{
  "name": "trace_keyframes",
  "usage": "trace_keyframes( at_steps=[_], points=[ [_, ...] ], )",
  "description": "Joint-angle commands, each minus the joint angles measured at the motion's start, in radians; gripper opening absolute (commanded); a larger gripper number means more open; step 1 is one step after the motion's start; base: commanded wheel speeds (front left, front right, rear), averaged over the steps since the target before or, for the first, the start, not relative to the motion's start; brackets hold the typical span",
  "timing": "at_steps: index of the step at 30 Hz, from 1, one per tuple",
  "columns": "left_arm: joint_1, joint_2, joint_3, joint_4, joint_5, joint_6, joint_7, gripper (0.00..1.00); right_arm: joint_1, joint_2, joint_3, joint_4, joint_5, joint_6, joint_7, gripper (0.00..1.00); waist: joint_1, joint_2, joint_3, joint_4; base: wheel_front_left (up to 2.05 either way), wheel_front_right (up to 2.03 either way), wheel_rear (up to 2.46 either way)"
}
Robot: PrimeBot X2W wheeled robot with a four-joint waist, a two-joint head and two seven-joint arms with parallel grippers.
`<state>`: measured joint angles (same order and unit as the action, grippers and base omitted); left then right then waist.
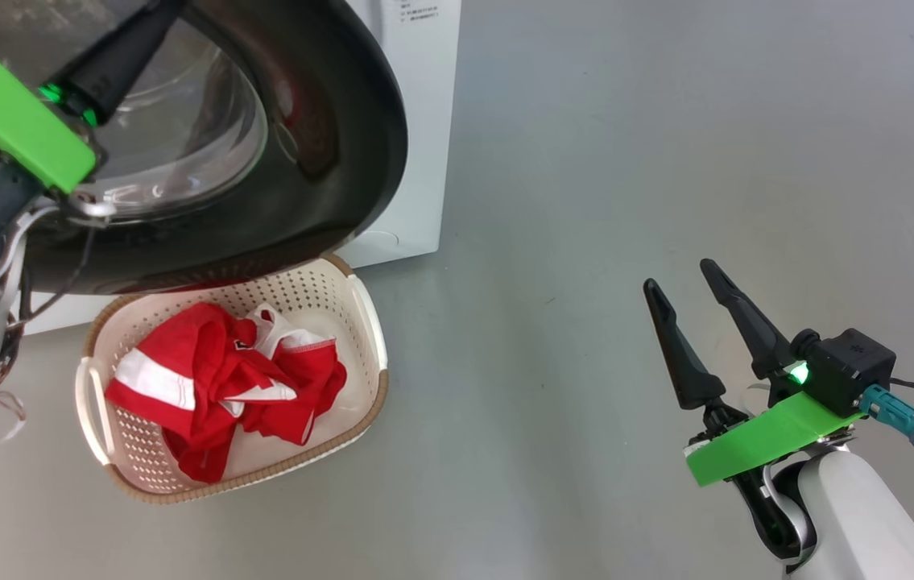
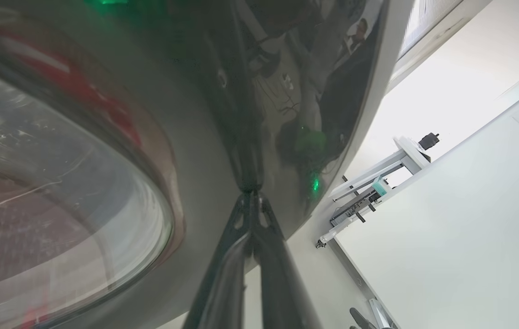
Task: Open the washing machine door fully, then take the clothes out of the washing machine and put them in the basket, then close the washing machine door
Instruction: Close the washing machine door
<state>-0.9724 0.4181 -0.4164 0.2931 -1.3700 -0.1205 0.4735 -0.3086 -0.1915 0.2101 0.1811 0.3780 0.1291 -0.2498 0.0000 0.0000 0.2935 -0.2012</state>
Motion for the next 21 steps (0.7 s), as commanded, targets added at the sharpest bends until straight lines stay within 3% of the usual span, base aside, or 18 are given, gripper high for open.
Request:
trace_keyframes(
  at_steps=[1,11,12,13,14,21],
  points=[
    [-0.037,0.057,0.026,-0.019,-0.007,-0.01,-0.004,0.0,-0.001,0.0,0.012,-0.024,-0.006,0.002,-0.012,1.0,0.0,0.0,-0.002,0.003,0.0,0.0,0.0],
    [0.093,0.124,-0.051,-0.077,-0.071,-0.01,-0.072,0.0,0.015,-0.017,0.013,-0.016,-0.005,0.002,-0.012,1.0,0.0,0.0,-0.048,0.056,0.0,0.0,0.0],
    [0.168,0.159,-0.076,-0.096,-0.069,-0.01,-0.122,0.22,0.024,-0.027,0.014,-0.012,0.0,0.002,-0.012,1.0,0.0,0.0,-0.066,0.073,0.0,0.0,0.0],
    [0.322,0.211,-0.137,-0.124,-0.06,-0.01,-0.246,0.94,0.045,-0.047,0.015,-0.007,0.006,0.002,-0.012,1.0,0.0,0.0,-0.097,0.104,0.0,0.0,0.0],
    [0.339,0.215,-0.144,-0.128,-0.063,-0.01,-0.26,1.0,0.048,-0.049,0.013,-0.008,0.007,0.002,-0.012,1.0,0.0,0.0,-0.1,0.108,0.0,0.0,0.0],
    [0.446,0.238,-0.188,-0.14,-0.059,-0.01,-0.382,1.0,0.066,-0.057,0.007,-0.007,0.008,0.002,-0.012,1.0,0.0,0.0,-0.116,0.128,0.0,0.0,0.0]
  ],
)
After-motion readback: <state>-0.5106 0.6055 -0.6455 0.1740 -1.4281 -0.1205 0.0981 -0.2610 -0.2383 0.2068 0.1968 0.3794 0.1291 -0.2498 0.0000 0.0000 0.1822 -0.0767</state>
